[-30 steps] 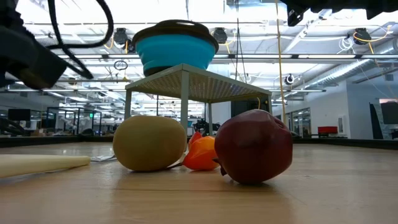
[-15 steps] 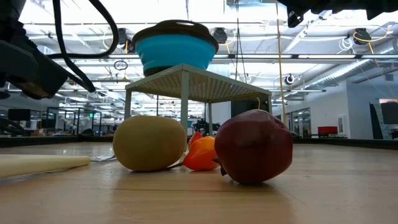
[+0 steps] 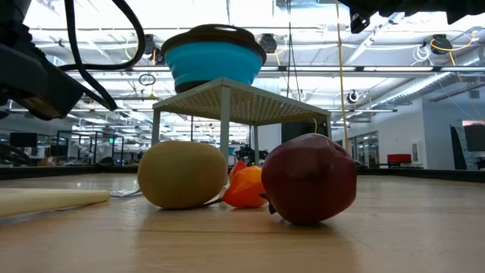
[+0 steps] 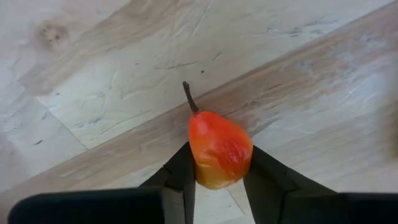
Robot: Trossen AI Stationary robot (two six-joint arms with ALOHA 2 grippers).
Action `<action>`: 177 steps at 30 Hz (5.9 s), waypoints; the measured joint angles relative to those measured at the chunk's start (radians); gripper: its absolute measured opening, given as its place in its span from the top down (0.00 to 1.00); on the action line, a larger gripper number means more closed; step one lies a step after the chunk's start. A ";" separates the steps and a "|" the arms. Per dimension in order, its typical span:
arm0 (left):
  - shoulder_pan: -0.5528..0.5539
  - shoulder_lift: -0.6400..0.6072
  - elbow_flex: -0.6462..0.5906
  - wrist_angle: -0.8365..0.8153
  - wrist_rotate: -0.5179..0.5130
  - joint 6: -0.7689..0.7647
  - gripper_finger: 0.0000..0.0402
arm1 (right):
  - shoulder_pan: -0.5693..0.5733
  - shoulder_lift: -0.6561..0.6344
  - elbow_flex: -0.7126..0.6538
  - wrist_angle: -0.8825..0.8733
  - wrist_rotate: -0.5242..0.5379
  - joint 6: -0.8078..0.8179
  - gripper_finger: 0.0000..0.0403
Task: Pick & Place Fruit
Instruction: Put the peach into the blue strainer bowl
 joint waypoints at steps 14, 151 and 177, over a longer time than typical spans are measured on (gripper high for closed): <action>0.013 -0.143 -0.003 -0.016 -0.080 0.002 0.74 | 0.000 0.000 0.000 0.000 0.000 0.000 0.99; 0.736 -0.428 0.275 0.038 -0.603 1.652 0.73 | 0.000 0.000 0.000 -0.044 0.000 -0.008 0.99; 0.818 -0.387 0.275 0.049 -0.463 1.675 0.73 | 0.000 0.000 0.000 -0.044 0.005 -0.008 0.99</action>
